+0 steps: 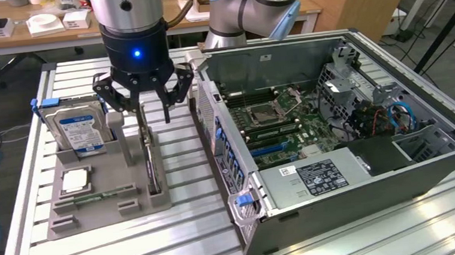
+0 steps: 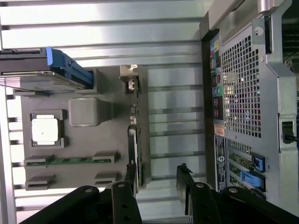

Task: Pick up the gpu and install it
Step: 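Pick up the gpu and move the gpu toward the slot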

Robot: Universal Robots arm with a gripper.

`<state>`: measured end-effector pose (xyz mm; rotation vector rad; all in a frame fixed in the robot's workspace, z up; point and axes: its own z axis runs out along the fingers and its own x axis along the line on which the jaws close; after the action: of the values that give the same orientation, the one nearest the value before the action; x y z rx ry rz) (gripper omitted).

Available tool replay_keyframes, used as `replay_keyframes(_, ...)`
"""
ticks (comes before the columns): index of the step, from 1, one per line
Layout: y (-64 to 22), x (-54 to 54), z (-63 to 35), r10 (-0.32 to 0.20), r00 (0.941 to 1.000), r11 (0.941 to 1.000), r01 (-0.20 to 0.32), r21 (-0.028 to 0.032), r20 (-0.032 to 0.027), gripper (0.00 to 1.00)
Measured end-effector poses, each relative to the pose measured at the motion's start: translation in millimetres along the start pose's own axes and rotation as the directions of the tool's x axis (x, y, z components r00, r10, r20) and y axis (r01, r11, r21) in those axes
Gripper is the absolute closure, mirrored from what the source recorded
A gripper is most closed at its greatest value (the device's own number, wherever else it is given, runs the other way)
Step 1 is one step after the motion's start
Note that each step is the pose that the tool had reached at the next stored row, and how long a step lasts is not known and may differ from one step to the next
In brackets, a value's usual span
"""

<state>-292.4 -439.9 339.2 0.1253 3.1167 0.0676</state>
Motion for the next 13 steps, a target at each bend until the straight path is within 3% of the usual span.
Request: replay_keyframes(13,-0.4,0.1,8.3,0.000,1.0000,1.0000,0.000,0.0000,0.0000,0.53)
